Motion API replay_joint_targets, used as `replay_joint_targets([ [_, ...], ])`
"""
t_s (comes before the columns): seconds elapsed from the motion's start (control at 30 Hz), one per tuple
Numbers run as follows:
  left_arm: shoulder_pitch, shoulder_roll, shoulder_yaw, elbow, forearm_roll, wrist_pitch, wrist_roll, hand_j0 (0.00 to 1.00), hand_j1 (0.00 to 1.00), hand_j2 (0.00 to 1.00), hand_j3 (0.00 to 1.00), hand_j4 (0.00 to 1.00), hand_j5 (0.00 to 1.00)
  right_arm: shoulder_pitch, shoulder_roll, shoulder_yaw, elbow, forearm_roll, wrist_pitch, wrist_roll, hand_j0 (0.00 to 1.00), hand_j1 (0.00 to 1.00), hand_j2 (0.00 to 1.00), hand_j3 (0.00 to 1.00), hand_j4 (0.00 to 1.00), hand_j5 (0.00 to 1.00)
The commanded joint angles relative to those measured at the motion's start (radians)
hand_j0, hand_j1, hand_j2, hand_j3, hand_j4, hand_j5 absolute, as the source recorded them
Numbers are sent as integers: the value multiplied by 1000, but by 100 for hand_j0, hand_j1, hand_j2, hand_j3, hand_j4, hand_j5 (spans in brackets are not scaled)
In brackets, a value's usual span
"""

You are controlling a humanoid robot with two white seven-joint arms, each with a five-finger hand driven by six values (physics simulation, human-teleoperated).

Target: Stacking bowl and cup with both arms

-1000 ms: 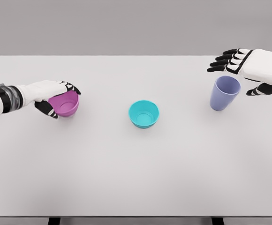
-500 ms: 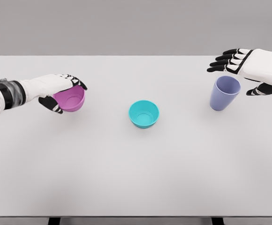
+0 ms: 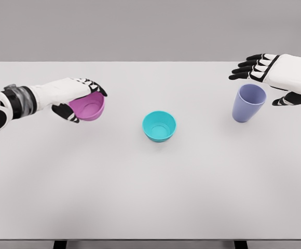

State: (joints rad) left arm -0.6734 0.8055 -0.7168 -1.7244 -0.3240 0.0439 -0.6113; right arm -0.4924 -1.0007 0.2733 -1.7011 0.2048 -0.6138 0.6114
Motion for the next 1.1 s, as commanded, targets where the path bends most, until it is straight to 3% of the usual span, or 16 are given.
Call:
replay_joint_targets([
  [0.0,0,-14,0,-12,0,-1,0,71,71,71,71,71,71,0,-1,0,0,-5,3,-1,100,100,100,100,100,100],
  [1.07,-55,-132,-61,-41,-3,-7,0,71,71,71,71,71,71,0,-3,0,0,-5,3,-1,100,100,100,100,100,100],
])
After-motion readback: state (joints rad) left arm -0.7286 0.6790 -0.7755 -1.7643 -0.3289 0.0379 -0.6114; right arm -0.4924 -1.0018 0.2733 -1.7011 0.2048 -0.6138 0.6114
